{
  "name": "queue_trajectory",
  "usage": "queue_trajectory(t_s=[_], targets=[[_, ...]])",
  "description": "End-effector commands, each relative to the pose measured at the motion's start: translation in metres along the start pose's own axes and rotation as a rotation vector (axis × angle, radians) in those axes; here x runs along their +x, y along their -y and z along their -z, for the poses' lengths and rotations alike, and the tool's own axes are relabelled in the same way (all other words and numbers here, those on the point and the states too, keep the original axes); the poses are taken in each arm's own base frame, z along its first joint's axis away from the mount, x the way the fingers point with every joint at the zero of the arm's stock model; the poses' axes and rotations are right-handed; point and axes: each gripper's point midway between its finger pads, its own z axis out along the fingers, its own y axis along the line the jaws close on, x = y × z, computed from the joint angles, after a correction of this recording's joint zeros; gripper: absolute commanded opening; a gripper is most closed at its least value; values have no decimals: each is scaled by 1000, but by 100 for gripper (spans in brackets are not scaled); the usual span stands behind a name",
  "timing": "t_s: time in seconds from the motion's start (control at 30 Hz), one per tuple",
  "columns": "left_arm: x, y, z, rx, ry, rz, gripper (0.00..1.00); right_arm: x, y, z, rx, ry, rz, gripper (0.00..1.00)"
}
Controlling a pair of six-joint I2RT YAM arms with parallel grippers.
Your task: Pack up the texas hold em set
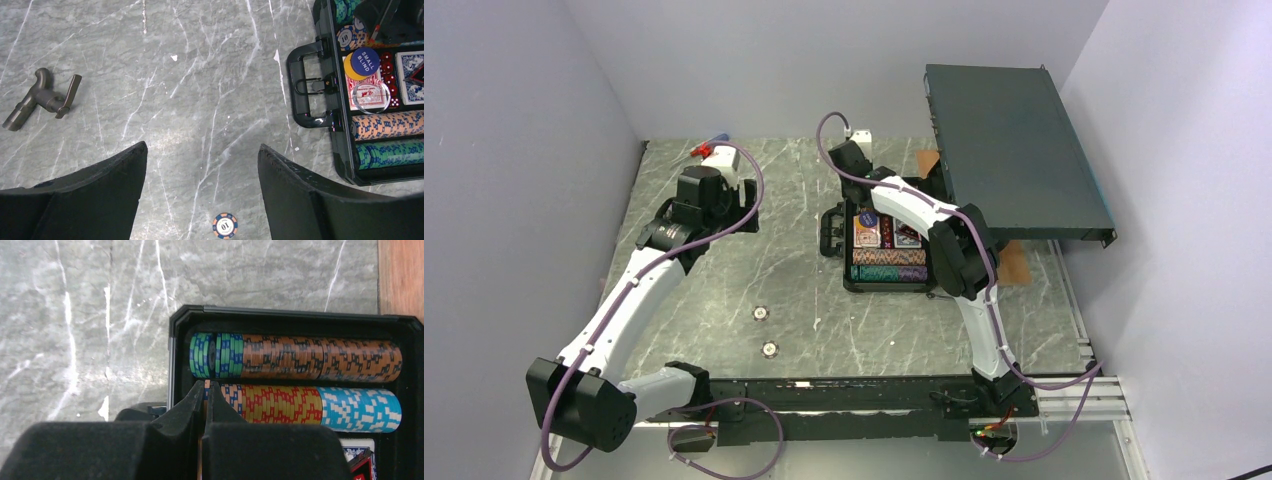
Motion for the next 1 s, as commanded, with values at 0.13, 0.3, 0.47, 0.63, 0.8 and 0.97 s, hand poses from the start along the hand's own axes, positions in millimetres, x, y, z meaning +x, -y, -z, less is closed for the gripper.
queue_trajectory(t_s=[0.13, 0.3, 0.47, 0.63, 0.8, 0.97], targets=[[-8, 2, 2, 18, 19, 27, 83, -1, 3, -9, 8, 50, -6, 4], [-6, 3, 0, 21, 11, 26, 83, 2, 3, -12, 6, 41, 9, 14], [-4, 4, -3, 28, 1, 29, 83, -2, 0, -4, -20, 33, 13, 26], [0, 5, -7, 33, -19, 31, 83, -18, 1, 17, -49, 42, 14, 36], [22, 13, -11, 53, -113, 83, 83, -40, -4, 70, -168, 50, 34, 48], [84, 22, -10, 62, -327, 223, 78, -25, -2, 124, -328, 44, 54, 64]])
